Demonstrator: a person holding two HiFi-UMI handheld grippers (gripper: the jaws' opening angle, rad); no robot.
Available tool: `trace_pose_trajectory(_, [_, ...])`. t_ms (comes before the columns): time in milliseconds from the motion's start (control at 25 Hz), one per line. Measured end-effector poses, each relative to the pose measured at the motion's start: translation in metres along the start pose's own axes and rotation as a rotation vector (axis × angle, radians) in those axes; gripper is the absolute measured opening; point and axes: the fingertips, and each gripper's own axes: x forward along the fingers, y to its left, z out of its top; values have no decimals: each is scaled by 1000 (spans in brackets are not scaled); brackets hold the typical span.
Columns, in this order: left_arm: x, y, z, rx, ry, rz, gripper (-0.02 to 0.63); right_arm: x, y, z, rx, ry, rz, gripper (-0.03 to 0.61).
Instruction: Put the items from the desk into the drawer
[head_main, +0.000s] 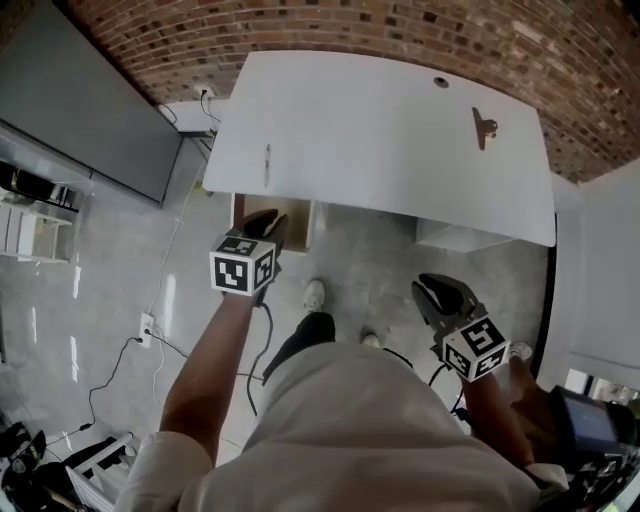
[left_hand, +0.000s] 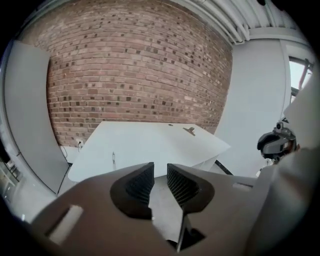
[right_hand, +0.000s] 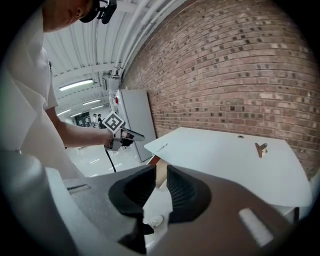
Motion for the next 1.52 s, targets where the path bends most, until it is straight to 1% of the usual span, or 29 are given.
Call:
trace_pose_trajectory(160, [53, 75, 11, 18, 83, 9, 89, 37, -5, 26, 23, 11, -73, 54])
trace_pose_trajectory(240, [81, 106, 12, 22, 123, 14, 89, 51, -9, 32, 46, 10, -110, 54])
trace_pose_trajectory(400, [132, 155, 4, 17, 203, 27, 95, 72, -12, 35, 96, 16, -173, 54])
trace_pose_trajectory(560, [171, 185, -8, -4, 270, 34, 109, 80, -19, 35, 132, 32, -231, 54])
trace_pose_trajectory(760, [204, 206, -24, -29, 345, 55, 117, 78, -25, 28, 173, 51, -292, 54])
trace_pose_trajectory(920, [217, 215, -40, -61, 401, 68, 123, 77, -27, 23, 198, 57, -315, 54])
trace_pose_trajectory(960, [219, 216, -42, -65, 411, 70, 133, 77, -28, 23, 202, 59, -319, 54])
trace_pose_trajectory(1040, [222, 217, -44, -71, 427, 76, 135, 77, -29, 24, 206, 59, -324, 54])
trace_pose_trajectory(1240, [224, 216, -44, -61, 435, 86, 130, 80, -29, 22, 217, 57, -324, 54])
trace_pose_trajectory(1360, [225, 209, -44, -82, 428, 73, 97, 82, -28, 23, 220, 56, -316, 54])
trace_pose_trajectory(1520, [224, 196, -46, -72, 428, 53, 66, 80, -24, 25, 217, 57, -312, 54])
